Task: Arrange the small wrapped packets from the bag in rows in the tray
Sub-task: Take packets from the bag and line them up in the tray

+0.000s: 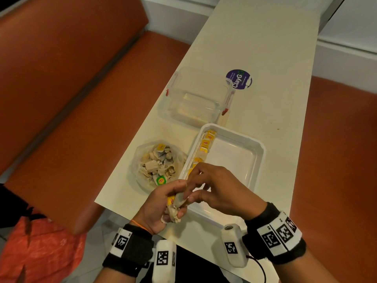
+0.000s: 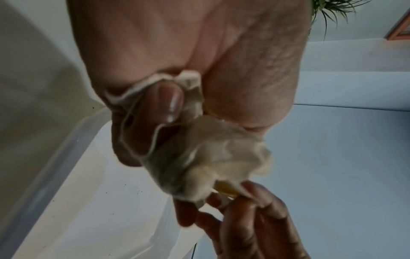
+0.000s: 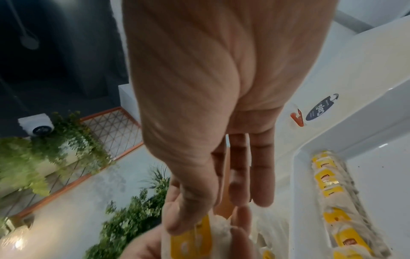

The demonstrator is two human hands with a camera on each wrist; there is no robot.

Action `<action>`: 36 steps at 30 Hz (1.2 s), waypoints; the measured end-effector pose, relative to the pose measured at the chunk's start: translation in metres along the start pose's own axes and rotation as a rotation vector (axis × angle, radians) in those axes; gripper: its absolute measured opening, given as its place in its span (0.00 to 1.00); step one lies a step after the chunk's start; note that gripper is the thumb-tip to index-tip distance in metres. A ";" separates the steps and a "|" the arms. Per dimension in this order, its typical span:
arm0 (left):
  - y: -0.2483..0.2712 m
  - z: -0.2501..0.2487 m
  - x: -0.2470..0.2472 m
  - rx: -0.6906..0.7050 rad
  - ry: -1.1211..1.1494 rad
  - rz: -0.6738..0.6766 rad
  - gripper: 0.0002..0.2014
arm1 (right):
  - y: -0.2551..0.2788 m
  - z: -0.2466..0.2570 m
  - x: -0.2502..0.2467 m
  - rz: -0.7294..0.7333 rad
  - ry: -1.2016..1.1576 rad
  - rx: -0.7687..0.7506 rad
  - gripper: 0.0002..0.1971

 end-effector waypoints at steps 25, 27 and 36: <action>-0.004 0.012 -0.010 0.177 -0.469 -0.282 0.08 | -0.022 -0.056 0.022 0.081 -0.775 0.464 0.23; -0.005 0.013 -0.013 0.162 -0.458 -0.341 0.08 | -0.024 -0.063 0.037 0.042 -0.884 0.534 0.21; -0.005 0.019 -0.029 0.083 -0.642 -0.394 0.06 | -0.045 -0.084 0.073 -0.016 -1.093 0.662 0.19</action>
Point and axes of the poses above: each hand's wrist, its own y-axis away from the middle knuckle, its own x-axis out of the palm, z = x × y, the point moved 2 cm from there along -y, towards the middle knuckle, and after that the axes turned 15 degrees about x, right-handed, at the moved point
